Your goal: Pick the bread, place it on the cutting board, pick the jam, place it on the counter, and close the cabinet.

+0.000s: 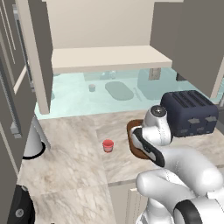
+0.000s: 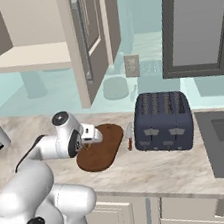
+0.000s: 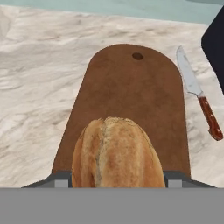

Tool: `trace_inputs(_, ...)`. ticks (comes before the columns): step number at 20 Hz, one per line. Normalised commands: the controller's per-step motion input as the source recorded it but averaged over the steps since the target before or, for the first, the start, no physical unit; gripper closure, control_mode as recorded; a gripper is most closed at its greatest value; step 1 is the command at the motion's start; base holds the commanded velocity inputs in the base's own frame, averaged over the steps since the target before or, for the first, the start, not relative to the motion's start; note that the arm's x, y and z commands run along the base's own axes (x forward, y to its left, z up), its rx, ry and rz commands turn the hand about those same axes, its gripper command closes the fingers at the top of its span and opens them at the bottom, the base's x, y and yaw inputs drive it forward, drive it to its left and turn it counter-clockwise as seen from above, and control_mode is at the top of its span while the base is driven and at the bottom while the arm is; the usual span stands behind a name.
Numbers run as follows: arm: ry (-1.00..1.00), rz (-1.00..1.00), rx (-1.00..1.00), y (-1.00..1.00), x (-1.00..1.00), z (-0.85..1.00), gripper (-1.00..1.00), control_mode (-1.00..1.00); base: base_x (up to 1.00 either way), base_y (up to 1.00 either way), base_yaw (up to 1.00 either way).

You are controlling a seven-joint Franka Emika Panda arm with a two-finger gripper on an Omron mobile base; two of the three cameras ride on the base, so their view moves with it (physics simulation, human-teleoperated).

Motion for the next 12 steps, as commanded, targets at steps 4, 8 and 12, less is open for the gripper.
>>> trace_inputs(4,0.08,0.00,0.00,0.00,0.06,-0.36,1.00,-1.00,0.00,0.00,0.00)
trace_inputs(8,0.10,0.00,0.00,0.00,0.00,-0.36,1.00,-1.00,0.00,0.00,0.00)
trace_inputs(12,0.12,0.00,0.00,0.00,0.06,-0.18,1.00,-1.00,0.00,0.00,0.00)
